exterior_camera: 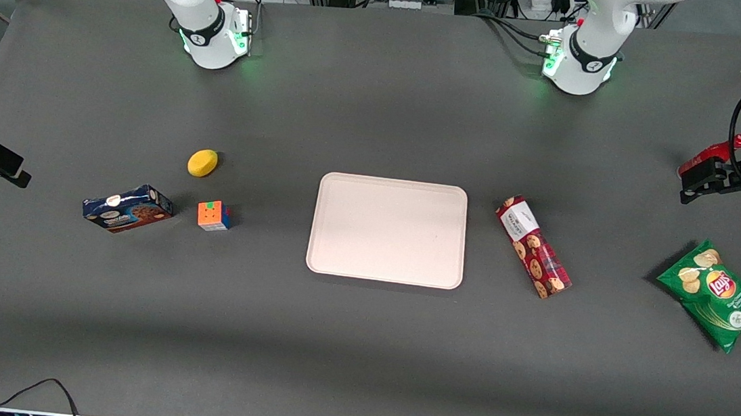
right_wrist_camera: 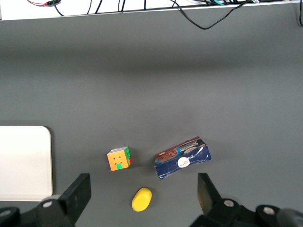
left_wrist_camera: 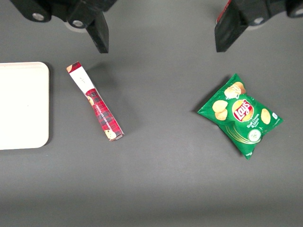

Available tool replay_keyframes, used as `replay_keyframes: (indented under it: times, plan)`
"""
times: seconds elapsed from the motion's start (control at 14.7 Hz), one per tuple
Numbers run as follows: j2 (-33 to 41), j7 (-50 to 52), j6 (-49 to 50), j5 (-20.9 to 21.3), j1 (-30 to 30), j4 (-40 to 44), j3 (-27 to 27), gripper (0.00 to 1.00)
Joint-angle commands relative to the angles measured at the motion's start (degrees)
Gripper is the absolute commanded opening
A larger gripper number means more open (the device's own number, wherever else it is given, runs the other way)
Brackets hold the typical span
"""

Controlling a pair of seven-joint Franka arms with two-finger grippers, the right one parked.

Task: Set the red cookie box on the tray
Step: 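Move the left gripper down toward the red plaid cookie box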

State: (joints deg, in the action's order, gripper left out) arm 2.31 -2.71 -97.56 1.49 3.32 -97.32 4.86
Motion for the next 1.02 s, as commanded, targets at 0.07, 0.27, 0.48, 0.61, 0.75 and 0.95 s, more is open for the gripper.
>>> replay_keyframes:
  times: [0.07, 0.27, 0.48, 0.61, 0.75, 0.95]
  plan:
    - [-0.7, -0.7, 0.9, -0.9, 0.1, 1.7, 0.1, 1.00]
    - [-1.6, 0.1, 0.8, -1.1, -0.5, 1.6, 0.3, 1.00]
    - [-3.3, 0.9, 3.4, -2.0, -2.7, 1.3, 1.0, 1.00]
    - [-6.8, 9.7, 2.8, -5.1, -3.2, 1.6, 1.1, 1.00]
    - [-9.5, 17.4, -0.1, -7.5, -3.7, 1.1, 1.1, 1.00]
    - [-13.5, 28.9, -4.0, -7.2, -6.8, -0.3, 1.2, 1.00]
